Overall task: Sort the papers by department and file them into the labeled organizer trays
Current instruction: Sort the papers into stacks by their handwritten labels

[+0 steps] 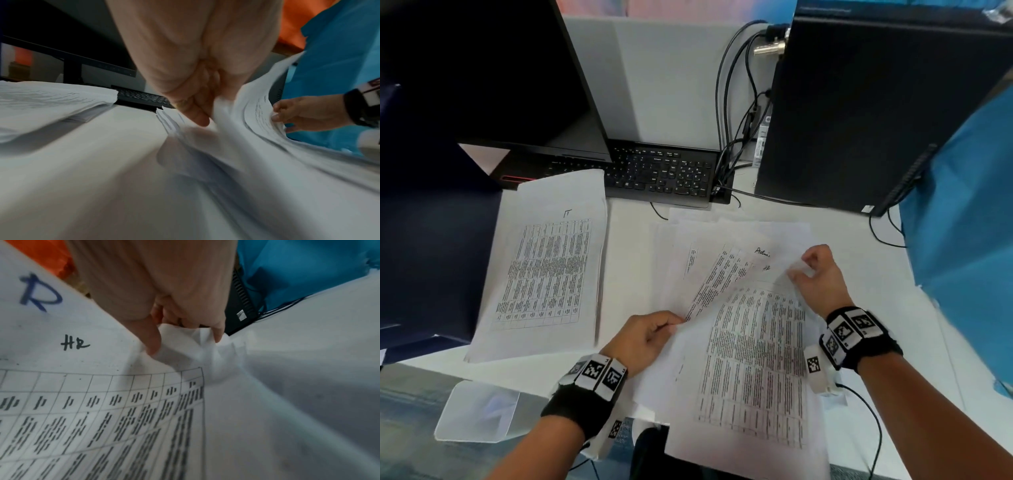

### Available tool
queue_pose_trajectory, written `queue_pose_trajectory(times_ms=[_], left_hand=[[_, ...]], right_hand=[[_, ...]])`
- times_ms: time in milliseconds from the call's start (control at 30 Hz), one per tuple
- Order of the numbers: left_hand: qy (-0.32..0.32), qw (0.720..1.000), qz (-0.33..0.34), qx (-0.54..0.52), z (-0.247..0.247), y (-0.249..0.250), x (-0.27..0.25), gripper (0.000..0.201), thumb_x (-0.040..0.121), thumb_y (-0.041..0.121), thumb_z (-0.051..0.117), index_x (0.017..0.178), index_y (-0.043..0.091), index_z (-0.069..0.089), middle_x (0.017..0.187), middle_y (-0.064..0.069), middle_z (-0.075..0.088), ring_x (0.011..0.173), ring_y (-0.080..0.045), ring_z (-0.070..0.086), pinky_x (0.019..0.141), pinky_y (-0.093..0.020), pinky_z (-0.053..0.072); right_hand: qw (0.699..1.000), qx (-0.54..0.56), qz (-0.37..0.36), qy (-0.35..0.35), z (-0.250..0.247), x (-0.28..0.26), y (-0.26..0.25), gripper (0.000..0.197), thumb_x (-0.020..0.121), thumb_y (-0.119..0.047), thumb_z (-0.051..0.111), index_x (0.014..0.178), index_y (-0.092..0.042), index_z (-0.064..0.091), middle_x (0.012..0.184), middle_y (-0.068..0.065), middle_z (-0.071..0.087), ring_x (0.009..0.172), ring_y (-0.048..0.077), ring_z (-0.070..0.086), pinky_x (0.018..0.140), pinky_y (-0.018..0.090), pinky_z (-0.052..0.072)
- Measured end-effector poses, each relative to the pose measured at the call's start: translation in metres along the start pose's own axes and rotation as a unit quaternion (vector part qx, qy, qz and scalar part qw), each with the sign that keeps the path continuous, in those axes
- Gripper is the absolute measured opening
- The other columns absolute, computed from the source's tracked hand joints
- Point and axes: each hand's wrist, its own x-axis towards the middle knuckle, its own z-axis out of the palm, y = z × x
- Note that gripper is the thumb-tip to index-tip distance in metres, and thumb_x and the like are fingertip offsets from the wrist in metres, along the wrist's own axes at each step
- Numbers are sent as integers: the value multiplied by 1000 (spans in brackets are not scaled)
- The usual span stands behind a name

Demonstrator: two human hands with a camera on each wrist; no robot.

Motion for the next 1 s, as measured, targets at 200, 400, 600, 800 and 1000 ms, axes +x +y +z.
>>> queue_pose_trajectory(times_ms=[200, 400, 600, 800, 1000], left_hand=[[61, 993, -101, -5, 4, 23, 17, 19, 96, 32, 47, 100, 26, 64, 103, 10, 65, 95, -4, 61, 77, -11, 42], [60, 980, -107, 157, 8, 26, 41, 41, 93, 47, 47, 116, 17, 63, 122, -6, 56, 114, -21, 52, 96, -25, 38], [38, 993, -108, -25, 11, 41, 33, 42, 89, 41, 58, 126, 24, 47, 116, 7, 63, 103, -12, 61, 89, -23, 46], [85, 977, -137, -139, 8, 39, 20, 30, 91, 29, 59, 120, 20, 56, 113, 9, 65, 99, -3, 60, 90, -20, 43], [152, 939, -179, -250, -6, 37, 11, 16, 94, 32, 54, 106, 24, 61, 96, 13, 69, 78, 6, 61, 69, -18, 47]], right_hand=[[995, -90, -5, -50, -8, 4, 14, 20, 88, 0, 55, 87, -18, 63, 96, 3, 62, 67, 12, 55, 50, 4, 39], [992, -109, 17, -64, -11, 3, 17, 18, 87, -4, 55, 88, -21, 63, 93, 0, 65, 58, 13, 61, 62, 26, 54], [999, -2, -15, -43, -10, 10, -18, 19, 92, -12, 56, 109, -18, 62, 99, -2, 63, 80, 17, 60, 71, 28, 52], [996, 81, -34, 16, 0, 22, -36, 18, 89, -16, 61, 107, -19, 62, 73, -6, 48, 55, 4, 46, 54, 20, 44], [980, 157, 114, -51, 18, 13, -23, 18, 87, -23, 66, 102, -16, 59, 94, 5, 66, 79, 21, 62, 68, 36, 54]])
